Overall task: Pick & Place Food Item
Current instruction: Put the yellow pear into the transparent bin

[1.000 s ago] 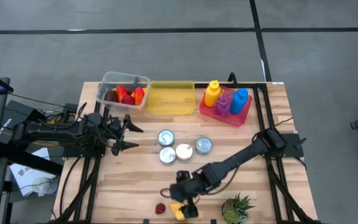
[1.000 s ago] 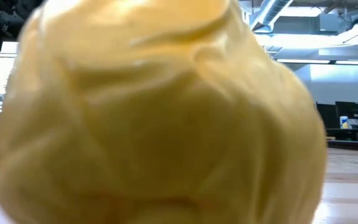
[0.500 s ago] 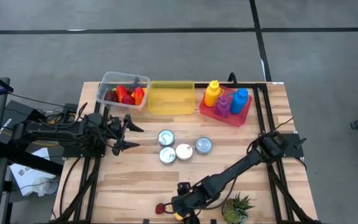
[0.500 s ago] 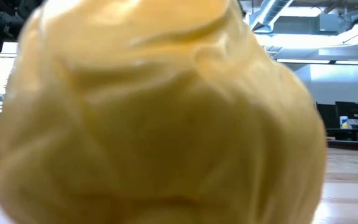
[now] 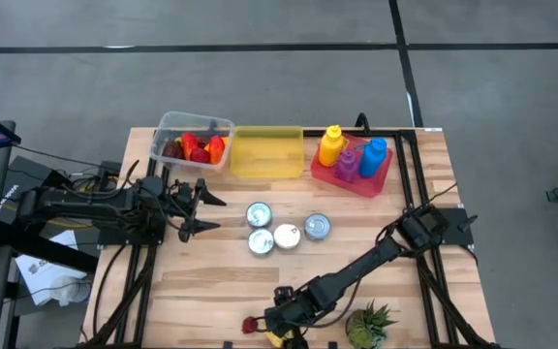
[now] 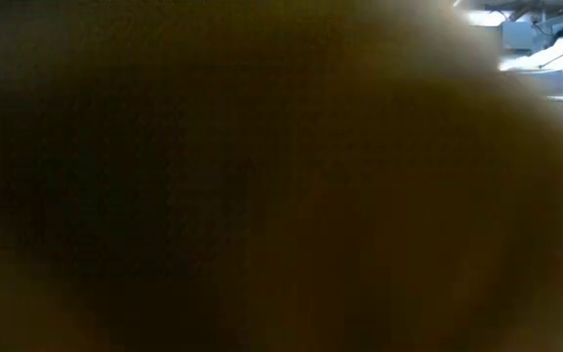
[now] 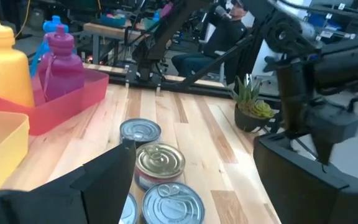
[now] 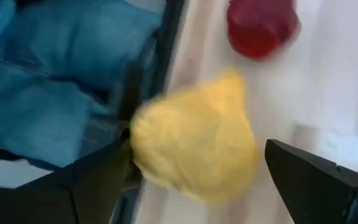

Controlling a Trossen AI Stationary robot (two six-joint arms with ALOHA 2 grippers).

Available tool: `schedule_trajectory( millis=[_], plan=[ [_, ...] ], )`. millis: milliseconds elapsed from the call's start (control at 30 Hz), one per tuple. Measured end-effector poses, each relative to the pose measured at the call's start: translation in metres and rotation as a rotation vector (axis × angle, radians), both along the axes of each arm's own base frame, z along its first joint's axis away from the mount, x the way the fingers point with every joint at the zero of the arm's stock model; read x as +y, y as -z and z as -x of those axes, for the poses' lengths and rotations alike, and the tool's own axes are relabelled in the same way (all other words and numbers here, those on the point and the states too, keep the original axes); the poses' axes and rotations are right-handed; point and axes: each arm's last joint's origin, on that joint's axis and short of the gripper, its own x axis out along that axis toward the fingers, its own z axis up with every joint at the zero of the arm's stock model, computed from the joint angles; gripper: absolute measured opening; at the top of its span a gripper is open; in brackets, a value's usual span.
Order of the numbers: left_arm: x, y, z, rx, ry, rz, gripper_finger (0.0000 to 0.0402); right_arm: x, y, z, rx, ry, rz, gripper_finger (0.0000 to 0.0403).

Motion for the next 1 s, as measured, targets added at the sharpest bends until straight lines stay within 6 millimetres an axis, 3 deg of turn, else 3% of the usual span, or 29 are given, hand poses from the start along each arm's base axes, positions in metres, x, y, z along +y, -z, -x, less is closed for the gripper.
schedule_trajectory(
  millis=[300,733,900,1000],
  plan=[
    [0.0,0.0,-0.001,-0.003,0.0,0.0,0.0318,-0.001,0.005,-0.004,0.003,0.012,0.016,0.0347],
    [0.0,0.0,-0.001,-0.003,0.0,0.0,0.0318,-0.005,0.005,-0.006,-0.007,0.044,0.06,0.0237],
    [0.0,0.0,-0.001,-0.004,0.001,-0.014,0.0318,-0.01,0.001,-0.005,-0.024,0.064,0.115,0.0218],
    [0.0,0.0,-0.001,-0.005,0.0,-0.018,0.0318,-0.014,-0.012,-0.002,-0.05,0.071,0.151,0.0216]
  ],
)
